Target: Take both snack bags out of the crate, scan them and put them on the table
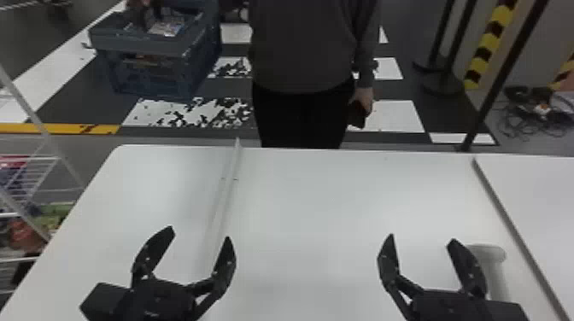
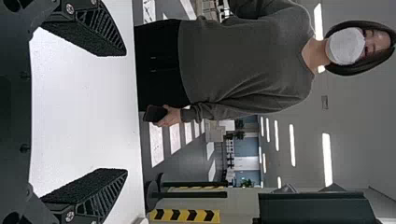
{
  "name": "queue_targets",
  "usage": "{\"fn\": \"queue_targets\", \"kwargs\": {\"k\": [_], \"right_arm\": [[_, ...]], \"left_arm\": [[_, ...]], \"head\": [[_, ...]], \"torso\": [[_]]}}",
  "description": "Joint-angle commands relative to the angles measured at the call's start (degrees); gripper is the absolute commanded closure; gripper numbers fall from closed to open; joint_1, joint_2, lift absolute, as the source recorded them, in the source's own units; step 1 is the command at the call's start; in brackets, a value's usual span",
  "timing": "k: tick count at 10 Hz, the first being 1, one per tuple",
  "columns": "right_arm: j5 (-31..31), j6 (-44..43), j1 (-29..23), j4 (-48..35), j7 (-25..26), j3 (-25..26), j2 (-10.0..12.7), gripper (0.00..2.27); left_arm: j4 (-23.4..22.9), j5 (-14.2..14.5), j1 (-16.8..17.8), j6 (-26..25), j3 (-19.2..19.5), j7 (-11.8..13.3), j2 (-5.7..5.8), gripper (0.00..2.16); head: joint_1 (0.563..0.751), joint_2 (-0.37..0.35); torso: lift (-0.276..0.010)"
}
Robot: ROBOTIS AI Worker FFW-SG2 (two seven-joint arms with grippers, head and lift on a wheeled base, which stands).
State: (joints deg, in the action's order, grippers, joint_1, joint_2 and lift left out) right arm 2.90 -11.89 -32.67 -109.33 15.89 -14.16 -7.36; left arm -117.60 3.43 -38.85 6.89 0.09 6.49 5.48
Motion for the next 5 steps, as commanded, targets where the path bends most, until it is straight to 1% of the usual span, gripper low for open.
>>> {"fn": "queue_targets", "kwargs": {"k": [1, 5], "right_arm": [[0.0, -0.1, -0.02, 0.0, 0.02, 0.01, 0.07, 0.1], [0.0, -0.1, 0.07, 0.0, 0.02, 0.01, -0.02, 0.1]], "left_arm": [[0.0, 0.0, 0.0, 0.0, 0.0, 0.02, -0.03, 0.06], [0.0, -0.09, 0.0, 0.0, 0.0, 0.19, 0.05, 0.06]], "head": [[0.695, 0.063], [0.695, 0.062]], "torso": [[-0.093], [-0.093]]}}
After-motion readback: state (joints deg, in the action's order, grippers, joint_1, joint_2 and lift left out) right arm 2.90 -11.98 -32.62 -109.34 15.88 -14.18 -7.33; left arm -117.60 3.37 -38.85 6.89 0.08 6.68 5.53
